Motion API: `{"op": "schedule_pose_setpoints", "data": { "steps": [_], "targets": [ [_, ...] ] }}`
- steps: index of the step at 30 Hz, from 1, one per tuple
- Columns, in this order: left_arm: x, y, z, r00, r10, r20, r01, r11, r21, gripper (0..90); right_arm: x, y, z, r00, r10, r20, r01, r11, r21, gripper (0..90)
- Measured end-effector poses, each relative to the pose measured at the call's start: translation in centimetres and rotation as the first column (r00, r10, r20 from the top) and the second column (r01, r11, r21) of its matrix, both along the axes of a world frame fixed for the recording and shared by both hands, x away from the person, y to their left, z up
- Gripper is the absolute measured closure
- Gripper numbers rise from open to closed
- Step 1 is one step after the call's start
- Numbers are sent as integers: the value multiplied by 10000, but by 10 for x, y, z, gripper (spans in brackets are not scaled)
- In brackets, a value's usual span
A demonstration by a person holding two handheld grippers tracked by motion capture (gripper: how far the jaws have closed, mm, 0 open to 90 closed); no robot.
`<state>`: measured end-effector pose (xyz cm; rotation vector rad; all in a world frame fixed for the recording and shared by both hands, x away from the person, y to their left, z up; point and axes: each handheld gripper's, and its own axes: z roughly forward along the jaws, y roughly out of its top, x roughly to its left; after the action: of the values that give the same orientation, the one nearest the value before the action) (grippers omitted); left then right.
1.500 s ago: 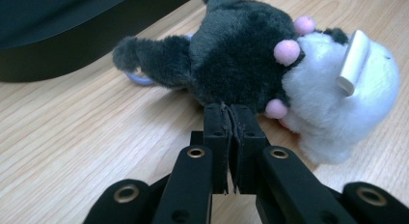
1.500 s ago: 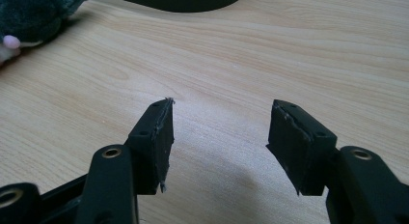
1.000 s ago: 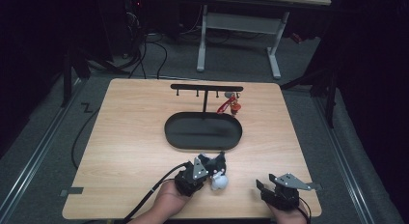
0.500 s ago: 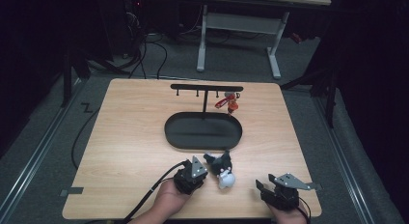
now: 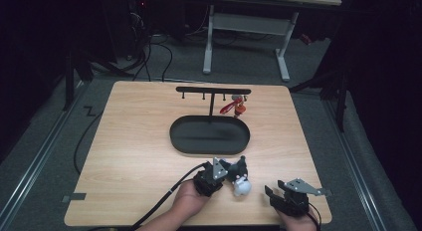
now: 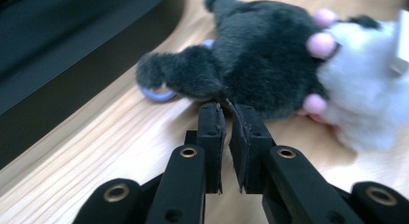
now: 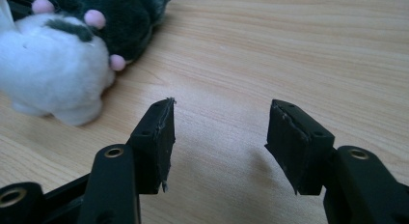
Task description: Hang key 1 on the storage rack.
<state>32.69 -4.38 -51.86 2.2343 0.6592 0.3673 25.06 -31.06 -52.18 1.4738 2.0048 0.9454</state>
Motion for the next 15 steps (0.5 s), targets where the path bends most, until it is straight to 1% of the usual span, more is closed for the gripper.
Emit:
{"op": "schedule_pose_setpoints", "data": {
  "steps": [2, 3, 5, 6, 8, 9, 11, 12, 13, 14, 15],
  "targets": [
    [-2, -2, 1, 10000, -93, 16, 93, 9999, -82, 809, 0, -1, -1, 10000, 15, -23, -15, 10000, -21, 432],
    [-2, 0, 1, 10000, -96, 18, 96, 9999, -53, 801, 0, -1, -1, 10000, -10, -39, 10, 10000, 7, 432],
    [-2, 11, 1, 10000, 0, 42, 0, 10000, -46, 783, -2, -1, 0, 10000, -3, 4, 3, 10000, 16, 429],
    [0, 25, 0, 9999, 112, 126, -113, 9999, 24, 774, -2, -1, 0, 10000, -25, 26, 25, 10000, 23, 429],
    [2, 43, 0, 9990, 331, 299, -334, 9994, 127, 737, -3, -1, 1, 10000, -99, -13, 99, 9998, 199, 434],
    [4, 57, 1, 9979, 514, 401, -521, 9985, 147, 723, -3, -1, 1, 10000, -63, -6, 63, 9998, 210, 442],
    [7, 93, 5, 9927, 1003, 675, -1021, 9945, 235, 705, -3, -1, 2, 9999, -129, -28, 130, 9993, 337, 458],
    [8, 110, 8, 9888, 1210, 877, -1239, 9919, 284, 693, -3, -1, 2, 9999, -146, -47, 148, 9992, 376, 464],
    [8, 122, 10, 9861, 1345, 976, -1384, 9898, 338, 677, -2, -1, 2, 9999, -117, -16, 117, 9994, 317, 468],
    [9, 142, 13, 9813, 1583, 1095, -1636, 9857, 414, 657, -2, -1, 3, 9999, -146, -51, 147, 9993, 330, 472],
    [9, 154, 15, 9787, 1733, 1103, -1779, 9834, 341, 628, -2, -1, 2, 9999, -111, -94, 114, 9995, 283, 473]
  ]
}}
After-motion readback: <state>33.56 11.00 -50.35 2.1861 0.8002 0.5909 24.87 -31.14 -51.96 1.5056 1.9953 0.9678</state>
